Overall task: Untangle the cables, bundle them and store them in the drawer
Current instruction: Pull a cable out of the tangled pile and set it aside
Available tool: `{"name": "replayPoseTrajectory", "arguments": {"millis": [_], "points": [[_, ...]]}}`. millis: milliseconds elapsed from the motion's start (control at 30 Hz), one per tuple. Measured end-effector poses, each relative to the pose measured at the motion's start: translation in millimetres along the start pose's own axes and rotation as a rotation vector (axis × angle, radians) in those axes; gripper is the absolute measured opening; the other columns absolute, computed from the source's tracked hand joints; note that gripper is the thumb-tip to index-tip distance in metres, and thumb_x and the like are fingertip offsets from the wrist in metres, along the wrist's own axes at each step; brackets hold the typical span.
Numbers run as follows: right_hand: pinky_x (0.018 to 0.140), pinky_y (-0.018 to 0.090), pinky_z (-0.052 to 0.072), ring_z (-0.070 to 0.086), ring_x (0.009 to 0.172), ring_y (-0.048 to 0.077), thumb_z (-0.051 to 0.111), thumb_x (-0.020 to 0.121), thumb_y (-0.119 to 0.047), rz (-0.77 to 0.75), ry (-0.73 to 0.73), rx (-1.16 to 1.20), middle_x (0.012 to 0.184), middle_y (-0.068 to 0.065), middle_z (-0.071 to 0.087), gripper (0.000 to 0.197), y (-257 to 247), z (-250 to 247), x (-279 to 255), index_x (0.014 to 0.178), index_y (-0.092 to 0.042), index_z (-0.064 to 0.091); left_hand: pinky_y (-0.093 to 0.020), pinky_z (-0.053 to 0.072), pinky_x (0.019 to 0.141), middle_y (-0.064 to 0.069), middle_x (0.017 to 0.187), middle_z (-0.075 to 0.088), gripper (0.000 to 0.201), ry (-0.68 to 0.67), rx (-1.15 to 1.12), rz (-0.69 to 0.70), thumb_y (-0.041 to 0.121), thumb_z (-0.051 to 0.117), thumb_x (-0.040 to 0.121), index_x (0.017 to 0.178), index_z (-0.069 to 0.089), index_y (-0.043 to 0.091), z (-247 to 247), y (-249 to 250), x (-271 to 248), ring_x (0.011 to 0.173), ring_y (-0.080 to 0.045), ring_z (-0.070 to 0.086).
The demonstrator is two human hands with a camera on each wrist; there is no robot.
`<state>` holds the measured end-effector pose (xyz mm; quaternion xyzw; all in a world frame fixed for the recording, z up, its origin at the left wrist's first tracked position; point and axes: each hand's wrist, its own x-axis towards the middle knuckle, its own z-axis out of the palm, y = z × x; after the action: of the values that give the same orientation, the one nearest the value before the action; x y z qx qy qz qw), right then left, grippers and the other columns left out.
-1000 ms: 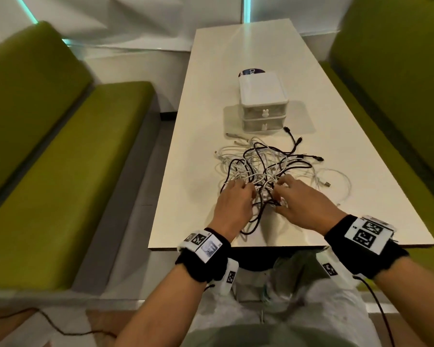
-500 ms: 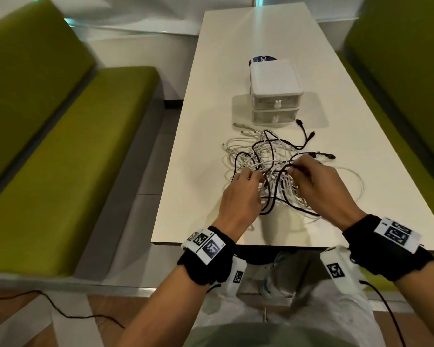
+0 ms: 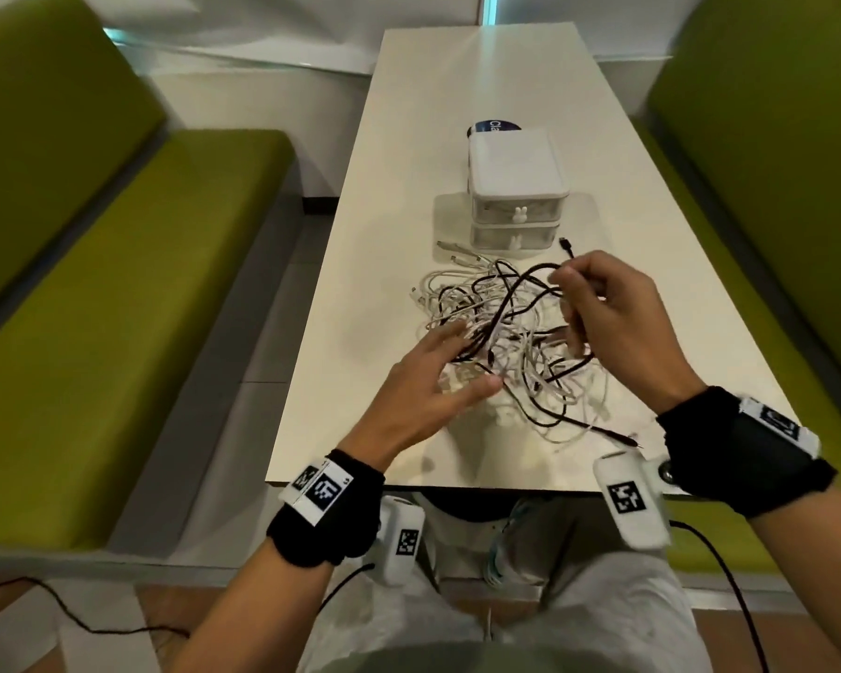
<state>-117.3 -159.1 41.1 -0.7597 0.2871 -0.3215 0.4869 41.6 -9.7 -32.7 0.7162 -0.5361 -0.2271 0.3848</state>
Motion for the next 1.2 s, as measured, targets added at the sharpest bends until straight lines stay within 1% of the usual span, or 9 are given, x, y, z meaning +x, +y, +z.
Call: {"name": "replayPoseTrajectory", "arguments": {"millis": [200,367,567,633,733,800,900,1033,1200], "points": [[0.056,0.038,0.050,0.061,0.051,0.023,0.058,0.096,-0.023,-0.006,-0.014,-0.186,0.066,-0.003,0.056,0.016,3.5,-20.8,9.0,0.082,-0.017,0.061,-0.038,0.052,0.073,0.012,0.082,0.072,0.018,0.402,-0.013,0.008,0.036,0.059,0.093,0.092,0.071,0.022,-15.3,2.8,9.9,0.078,-0.008,0.066],[0.049,0.027,0.039,0.045,0.050,0.030,0.060,0.095,-0.027,-0.038,-0.135,-0.196,0.068,0.026,0.047,0.021,-18.2,-27.1,6.7,0.082,-0.012,0.066,-0.042,0.057,0.074,0.011,0.079,0.072,0.019,0.566,-0.027,-0.029,0.031,0.050,0.095,0.085,0.063,0.022,-27.2,7.3,26.2,0.078,-0.012,0.069],[0.056,0.026,0.044,0.052,0.054,0.009,0.067,0.088,-0.022,0.162,-0.616,-0.721,0.061,-0.005,0.061,0.017,-18.3,-50.0,21.3,0.071,-0.020,0.065,-0.047,0.054,0.066,0.003,0.084,0.062,0.017,0.579,0.116,-0.077,0.028,0.053,0.096,0.086,0.064,0.019,-35.0,-5.3,32.3,0.075,-0.023,0.060],[0.066,0.034,0.046,0.058,0.066,0.017,0.064,0.089,-0.022,0.118,-0.544,-0.794,0.066,-0.004,0.064,0.017,-9.2,-50.1,19.0,0.073,-0.020,0.064,-0.043,0.051,0.069,0.002,0.086,0.064,0.017,0.553,0.175,-0.098,0.025,0.056,0.096,0.087,0.066,0.016,-34.0,-7.5,29.1,0.076,-0.023,0.059],[0.069,0.034,0.050,0.062,0.068,0.020,0.065,0.091,-0.019,-0.127,-0.075,-0.543,0.068,-0.006,0.063,0.005,-1.6,-43.3,10.8,0.088,-0.018,0.068,-0.033,0.045,0.071,0.002,0.092,0.064,0.011,0.497,0.218,-0.157,0.024,0.057,0.096,0.094,0.067,0.019,-35.4,-7.4,25.0,0.077,-0.019,0.061],[0.063,0.038,0.055,0.062,0.060,0.021,0.064,0.093,-0.018,-0.145,0.012,-0.315,0.065,0.000,0.062,0.005,-5.1,-34.5,8.6,0.093,-0.017,0.069,-0.029,0.046,0.075,0.004,0.099,0.059,0.015,0.469,0.218,-0.155,0.020,0.059,0.095,0.107,0.066,0.021,-37.2,-1.2,24.8,0.080,-0.013,0.060],[0.049,0.036,0.052,0.059,0.055,0.022,0.062,0.095,-0.015,-0.018,-0.006,-0.045,0.066,0.011,0.058,0.009,-16.8,-25.7,12.4,0.098,-0.014,0.069,-0.022,0.045,0.080,0.004,0.110,0.048,0.037,0.534,0.221,-0.090,0.010,0.063,0.089,0.123,0.056,0.021,-39.7,18.8,24.2,0.088,-0.008,0.054],[0.056,0.038,0.057,0.065,0.063,0.026,0.061,0.094,-0.013,0.043,-0.048,0.172,0.074,0.014,0.060,0.012,-38.9,-24.4,21.5,0.103,-0.008,0.068,-0.015,0.038,0.072,0.004,0.099,0.043,0.027,0.676,0.203,0.133,0.003,0.067,0.081,0.102,0.051,0.010,-37.4,57.2,15.9,0.082,-0.007,0.043],[0.090,0.038,0.056,0.068,0.106,0.027,0.054,0.094,-0.026,0.222,-0.519,0.301,0.117,0.014,0.068,0.039,-31.3,-28.3,25.6,0.130,-0.012,0.059,-0.025,0.045,0.067,0.007,0.093,0.053,0.015,0.316,0.195,0.310,0.023,0.066,0.087,0.097,0.058,0.016,-6.0,85.8,9.8,0.075,-0.004,0.046]]}}
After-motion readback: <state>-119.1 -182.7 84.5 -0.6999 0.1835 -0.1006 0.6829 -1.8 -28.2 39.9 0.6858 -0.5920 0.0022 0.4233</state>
